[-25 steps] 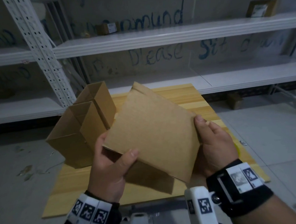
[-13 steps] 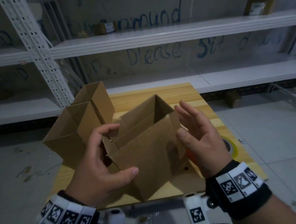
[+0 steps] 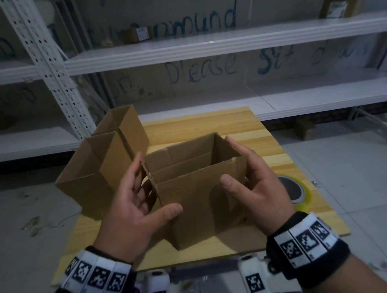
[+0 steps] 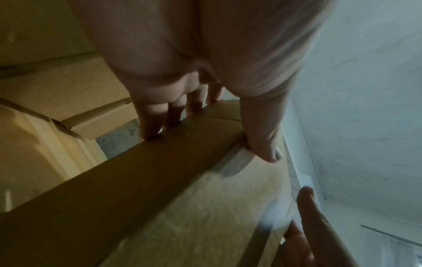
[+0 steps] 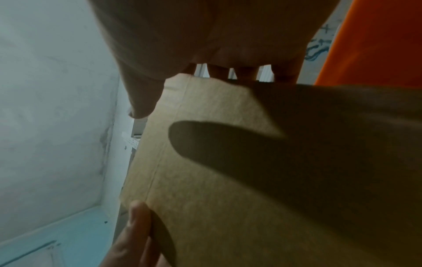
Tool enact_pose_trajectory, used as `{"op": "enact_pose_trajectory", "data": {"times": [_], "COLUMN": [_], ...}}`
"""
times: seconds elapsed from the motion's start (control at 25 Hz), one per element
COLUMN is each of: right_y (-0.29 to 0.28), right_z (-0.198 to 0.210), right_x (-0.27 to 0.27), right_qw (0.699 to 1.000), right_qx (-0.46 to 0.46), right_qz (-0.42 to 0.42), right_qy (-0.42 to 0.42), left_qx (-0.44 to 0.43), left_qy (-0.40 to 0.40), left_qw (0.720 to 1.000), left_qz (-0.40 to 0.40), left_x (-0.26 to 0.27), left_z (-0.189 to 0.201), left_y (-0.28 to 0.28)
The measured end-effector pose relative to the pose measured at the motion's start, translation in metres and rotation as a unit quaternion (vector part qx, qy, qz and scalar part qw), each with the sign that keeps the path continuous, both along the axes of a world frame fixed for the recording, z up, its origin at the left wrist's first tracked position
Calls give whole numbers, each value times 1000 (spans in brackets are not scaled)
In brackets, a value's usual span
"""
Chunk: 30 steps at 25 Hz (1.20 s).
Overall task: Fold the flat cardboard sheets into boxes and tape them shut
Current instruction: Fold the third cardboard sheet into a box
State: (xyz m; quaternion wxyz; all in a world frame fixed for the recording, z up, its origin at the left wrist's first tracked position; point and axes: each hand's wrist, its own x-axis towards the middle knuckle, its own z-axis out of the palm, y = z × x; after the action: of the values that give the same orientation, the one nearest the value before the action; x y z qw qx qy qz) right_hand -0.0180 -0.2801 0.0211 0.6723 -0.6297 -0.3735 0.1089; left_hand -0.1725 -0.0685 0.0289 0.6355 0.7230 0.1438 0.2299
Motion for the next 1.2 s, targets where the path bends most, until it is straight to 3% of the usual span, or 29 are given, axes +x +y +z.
{"op": "enact_pose_trajectory", "data": {"times": [0.28, 0.72, 1.04, 1.2], "right_y": [-2, -2, 2, 2], "right_z": [-11, -11, -8, -6], "right_x": [5, 9, 7, 3], "right_qw": [975, 976, 977, 980], "right_qx": [-127, -133, -149, -134], "right_qz": [-76, -73, -62, -67], "right_qy": [-164, -156, -137, -130], "left_qx": [36, 135, 312, 273], "left_qy": [-3, 9, 85, 79], "left_qw": [999, 991, 946, 959], "left_qz": [-11, -13, -7, -5], "left_x": [4, 4, 2, 7], "left_z": [0, -2, 2, 0], "left_y": [-9, -8, -5, -12]}}
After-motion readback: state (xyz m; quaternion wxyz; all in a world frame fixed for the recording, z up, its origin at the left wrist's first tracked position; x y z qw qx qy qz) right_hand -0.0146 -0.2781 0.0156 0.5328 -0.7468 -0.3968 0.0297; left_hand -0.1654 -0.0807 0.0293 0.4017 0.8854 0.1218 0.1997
